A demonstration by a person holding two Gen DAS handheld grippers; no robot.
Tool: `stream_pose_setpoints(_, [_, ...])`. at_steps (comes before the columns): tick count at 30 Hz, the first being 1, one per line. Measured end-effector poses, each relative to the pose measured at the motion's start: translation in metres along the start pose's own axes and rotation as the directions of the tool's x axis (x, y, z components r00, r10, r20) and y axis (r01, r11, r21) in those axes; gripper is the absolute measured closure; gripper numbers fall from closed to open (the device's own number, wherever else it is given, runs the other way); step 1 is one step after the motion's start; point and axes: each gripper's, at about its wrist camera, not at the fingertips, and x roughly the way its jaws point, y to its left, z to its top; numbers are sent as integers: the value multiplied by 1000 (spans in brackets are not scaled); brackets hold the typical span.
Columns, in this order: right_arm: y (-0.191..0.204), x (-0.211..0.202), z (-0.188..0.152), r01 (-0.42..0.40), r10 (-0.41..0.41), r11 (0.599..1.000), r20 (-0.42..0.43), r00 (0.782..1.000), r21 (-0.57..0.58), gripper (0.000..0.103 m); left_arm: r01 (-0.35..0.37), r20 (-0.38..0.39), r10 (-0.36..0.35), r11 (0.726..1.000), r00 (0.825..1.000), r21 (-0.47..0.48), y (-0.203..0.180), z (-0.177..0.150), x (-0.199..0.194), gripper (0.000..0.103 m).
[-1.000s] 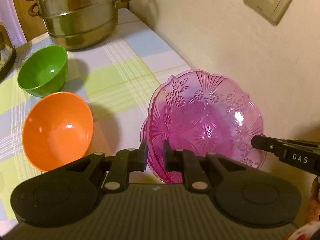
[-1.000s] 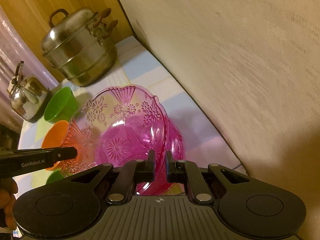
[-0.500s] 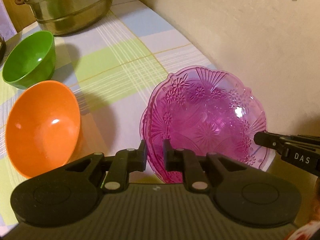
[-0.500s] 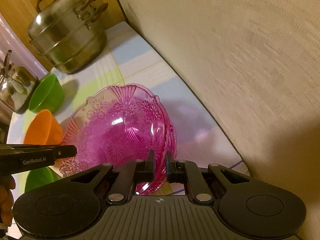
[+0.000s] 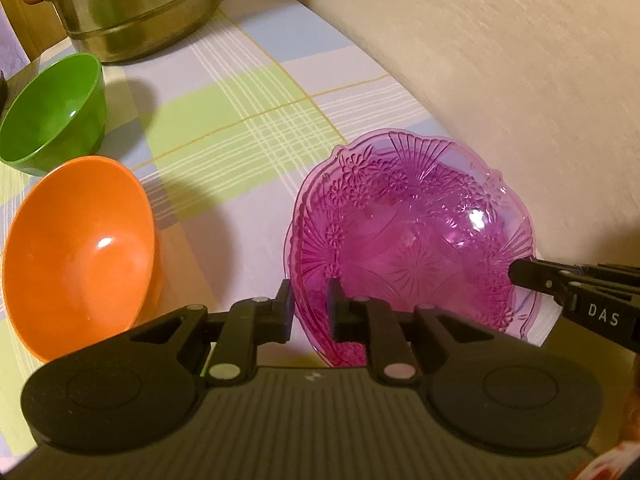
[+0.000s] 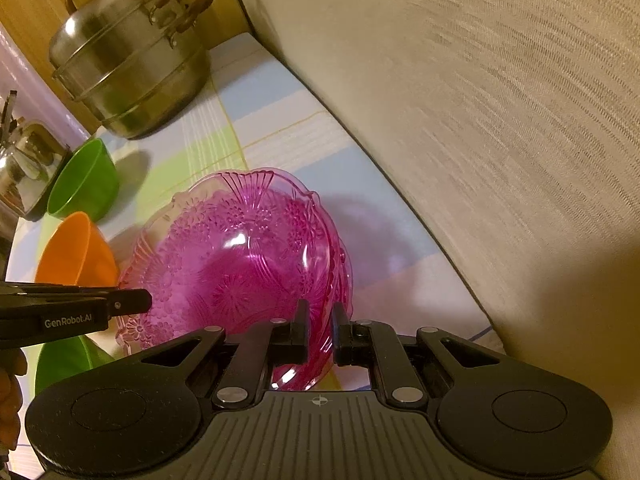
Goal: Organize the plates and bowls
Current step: 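Lower the held pink bowl onto the pink stack and open both grippers, then withdraw both grippers up and away from the stacked pink bowls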
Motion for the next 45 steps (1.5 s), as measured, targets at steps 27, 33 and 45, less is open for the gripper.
stream_pose_setpoints(27, [-13,-6,0,-34,30,998,65,997,58,48,-18,47,18,1000,999,-16,2,0,-6,79])
stream_pose_setpoints(33, [-15,-8,-2,-33,28,997,63,998,64,48,-7,58,9,1000,998,-24,3,0,-14,72])
stream_pose_setpoints(45, [-1,-37,-13,-29,24,998,81,996,51,43,44,136,-40,998,990,-32,0,-9,-63,53])
